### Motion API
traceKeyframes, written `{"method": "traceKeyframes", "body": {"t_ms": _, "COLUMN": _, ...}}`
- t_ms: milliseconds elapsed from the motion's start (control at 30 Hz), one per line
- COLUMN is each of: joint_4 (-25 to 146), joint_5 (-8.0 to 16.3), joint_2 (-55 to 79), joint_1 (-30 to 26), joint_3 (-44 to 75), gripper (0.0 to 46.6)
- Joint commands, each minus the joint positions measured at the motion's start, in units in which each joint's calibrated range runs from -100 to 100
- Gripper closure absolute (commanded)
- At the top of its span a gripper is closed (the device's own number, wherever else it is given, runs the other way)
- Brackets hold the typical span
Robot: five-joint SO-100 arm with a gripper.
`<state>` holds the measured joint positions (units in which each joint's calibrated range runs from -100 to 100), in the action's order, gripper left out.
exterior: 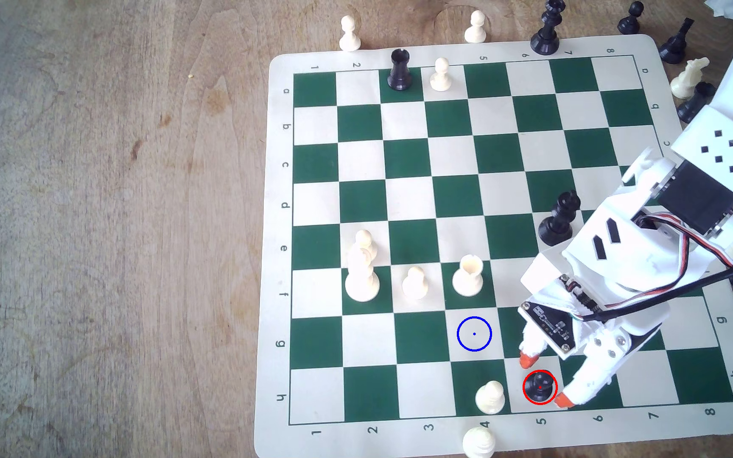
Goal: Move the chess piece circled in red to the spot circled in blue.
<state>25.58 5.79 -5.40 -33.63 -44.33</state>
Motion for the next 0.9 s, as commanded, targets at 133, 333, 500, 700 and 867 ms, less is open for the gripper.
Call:
{"method": "traceKeyframes", "body": {"t_ms": 133, "joint_4": -1.1, "joint_5": 0.0, "joint_2": -1.6, "joint_1": 0.3, "joint_3": 3.9, "gripper": 34.2}}
{"method": "traceKeyframes", "body": {"t_ms": 333, "joint_4": -0.4, "joint_5": 0.0, "joint_2": -2.7, "joint_1": 1.1, "joint_3": 4.0, "gripper": 35.4}}
{"method": "traceKeyframes", "body": {"t_ms": 500, "joint_4": -0.5, "joint_5": 0.5, "joint_2": -2.7, "joint_1": 0.7, "joint_3": 4.0, "gripper": 46.4}}
{"method": "traceKeyframes", "body": {"t_ms": 700, "joint_4": -0.5, "joint_5": 0.4, "joint_2": -3.1, "joint_1": 0.6, "joint_3": 4.0, "gripper": 46.4}}
{"method": "traceKeyframes", "body": {"t_ms": 867, "joint_4": 3.8, "joint_5": 1.7, "joint_2": -8.4, "joint_1": -1.7, "joint_3": 5.4, "gripper": 46.4}}
